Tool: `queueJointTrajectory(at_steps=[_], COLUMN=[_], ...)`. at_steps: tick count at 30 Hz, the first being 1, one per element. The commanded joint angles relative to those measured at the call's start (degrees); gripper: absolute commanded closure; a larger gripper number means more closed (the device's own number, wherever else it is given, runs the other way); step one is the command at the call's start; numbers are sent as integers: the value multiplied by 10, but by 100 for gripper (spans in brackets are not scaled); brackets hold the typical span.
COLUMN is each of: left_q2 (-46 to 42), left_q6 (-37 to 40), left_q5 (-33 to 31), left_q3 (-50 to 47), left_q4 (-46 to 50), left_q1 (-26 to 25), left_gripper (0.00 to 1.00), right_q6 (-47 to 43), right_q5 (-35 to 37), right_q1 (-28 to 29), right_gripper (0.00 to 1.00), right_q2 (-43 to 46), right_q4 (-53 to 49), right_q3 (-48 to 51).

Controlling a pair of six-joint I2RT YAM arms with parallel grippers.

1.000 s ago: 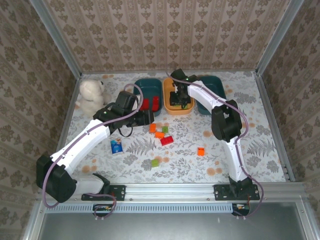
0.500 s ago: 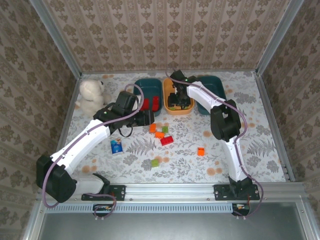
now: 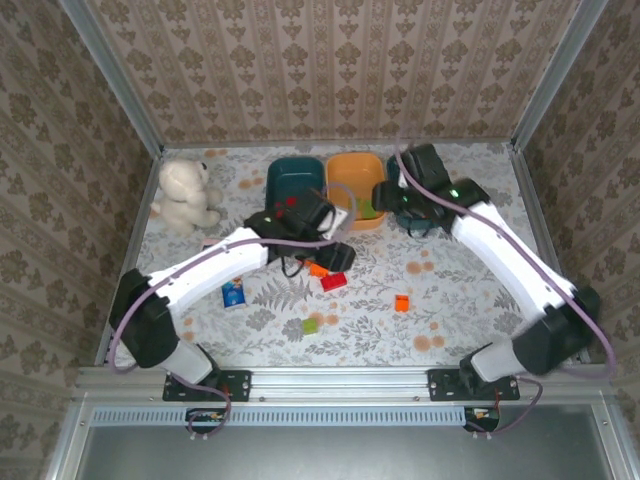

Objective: Sort the legos into containers by color

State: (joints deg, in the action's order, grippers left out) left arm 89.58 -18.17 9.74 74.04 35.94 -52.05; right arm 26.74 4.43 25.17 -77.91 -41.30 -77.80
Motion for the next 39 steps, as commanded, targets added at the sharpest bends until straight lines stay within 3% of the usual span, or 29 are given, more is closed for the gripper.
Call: queueJointTrajectory(at_steps=[1, 7, 14, 17, 22, 30, 39], left_q2=[36, 86, 71, 54, 9, -33, -55], left_q6=[23, -12, -69, -90, -121, -132, -137], left_q5=[-17, -22, -57, -68, -76, -74, -66], left_q3=[30, 51, 20, 3, -36, -60, -80], left_q4=[1, -11, -17, -15, -36, -38, -44], left_q1=[-27, -57, -54, -45, -24, 1, 20], left_gripper=[30, 31, 31, 31, 30, 30, 30], right_q6=[34, 53, 87, 119, 157, 163, 156], right_q5=[28, 41, 17, 1, 20, -9, -19], right_q1=[2, 2, 3, 10, 104, 106, 81], right_gripper=[38, 37, 36, 35, 32, 23, 40], right_q2=[99, 242, 266, 229, 168, 26, -88], right_q4=[-18, -119, -201, -233, -188, -49, -1], right_q3=[85, 154, 189, 209, 257, 320, 301])
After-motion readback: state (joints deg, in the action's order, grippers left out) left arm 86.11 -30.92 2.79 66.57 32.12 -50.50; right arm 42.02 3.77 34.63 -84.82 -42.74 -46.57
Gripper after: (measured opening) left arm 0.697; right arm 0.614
